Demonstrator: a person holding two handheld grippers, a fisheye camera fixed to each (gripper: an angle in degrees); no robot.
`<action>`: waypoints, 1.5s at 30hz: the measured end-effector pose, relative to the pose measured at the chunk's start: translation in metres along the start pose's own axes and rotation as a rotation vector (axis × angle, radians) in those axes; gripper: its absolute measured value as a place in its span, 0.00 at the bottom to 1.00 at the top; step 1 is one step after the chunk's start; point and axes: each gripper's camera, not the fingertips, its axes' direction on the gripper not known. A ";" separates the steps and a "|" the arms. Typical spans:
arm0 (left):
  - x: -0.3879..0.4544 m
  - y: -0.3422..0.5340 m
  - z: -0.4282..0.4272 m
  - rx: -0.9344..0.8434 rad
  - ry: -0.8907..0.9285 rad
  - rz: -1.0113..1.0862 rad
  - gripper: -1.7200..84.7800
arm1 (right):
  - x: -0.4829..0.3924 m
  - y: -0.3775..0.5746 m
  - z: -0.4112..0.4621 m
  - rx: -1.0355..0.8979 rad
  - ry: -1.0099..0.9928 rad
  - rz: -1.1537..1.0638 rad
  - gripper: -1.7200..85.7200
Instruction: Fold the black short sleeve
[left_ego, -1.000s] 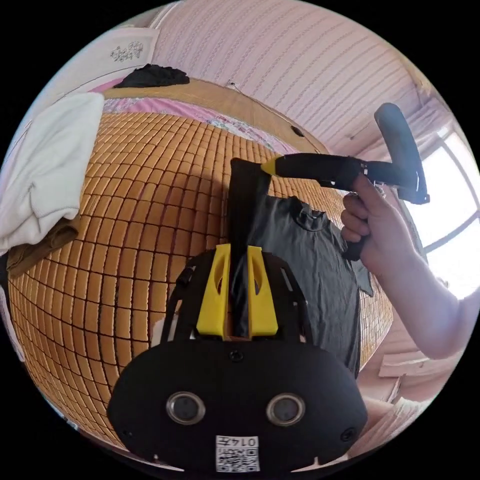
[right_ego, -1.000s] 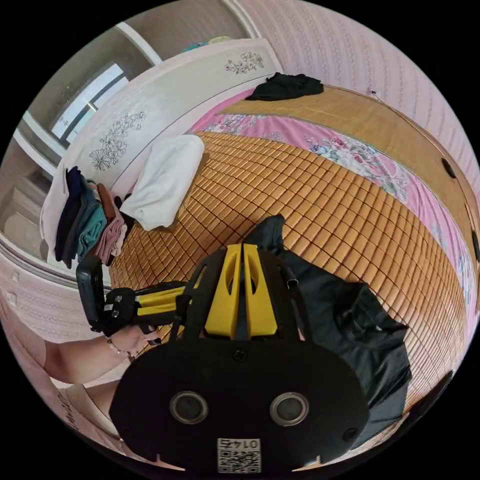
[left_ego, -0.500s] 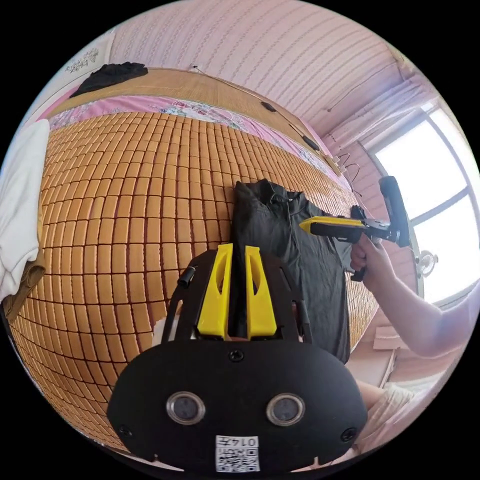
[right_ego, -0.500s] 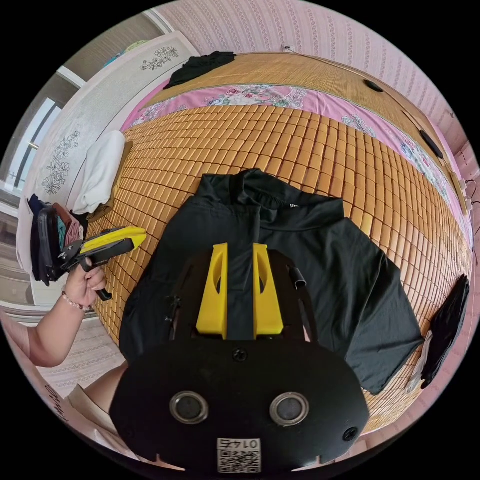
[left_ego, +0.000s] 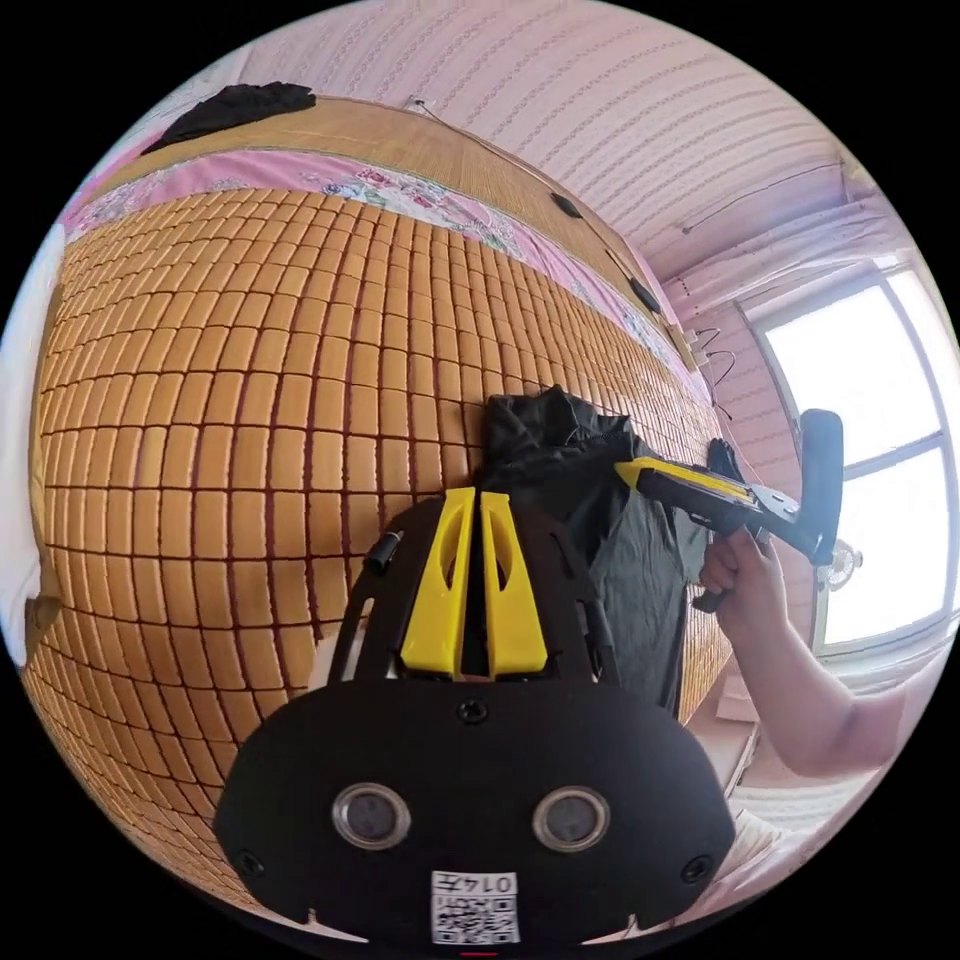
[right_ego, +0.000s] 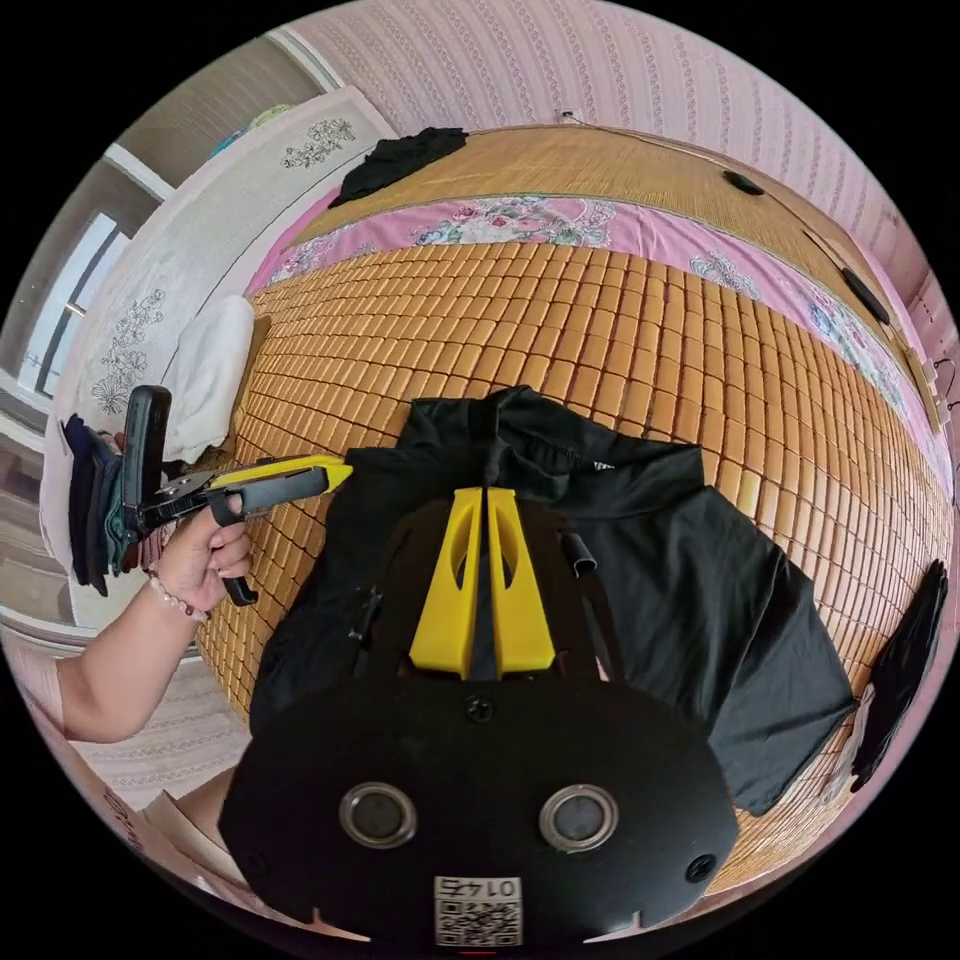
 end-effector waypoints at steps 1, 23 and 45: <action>0.000 0.012 -0.025 0.062 -0.017 -0.015 0.01 | -0.004 0.000 -0.003 0.011 -0.010 -0.023 0.02; -0.128 0.211 -0.219 0.347 -0.321 -0.531 0.01 | -0.368 0.009 0.193 -0.152 -0.115 -0.768 0.03; -0.194 0.202 -0.208 0.288 -0.222 -0.575 0.09 | -0.357 0.038 0.139 -0.220 -0.189 -0.687 0.12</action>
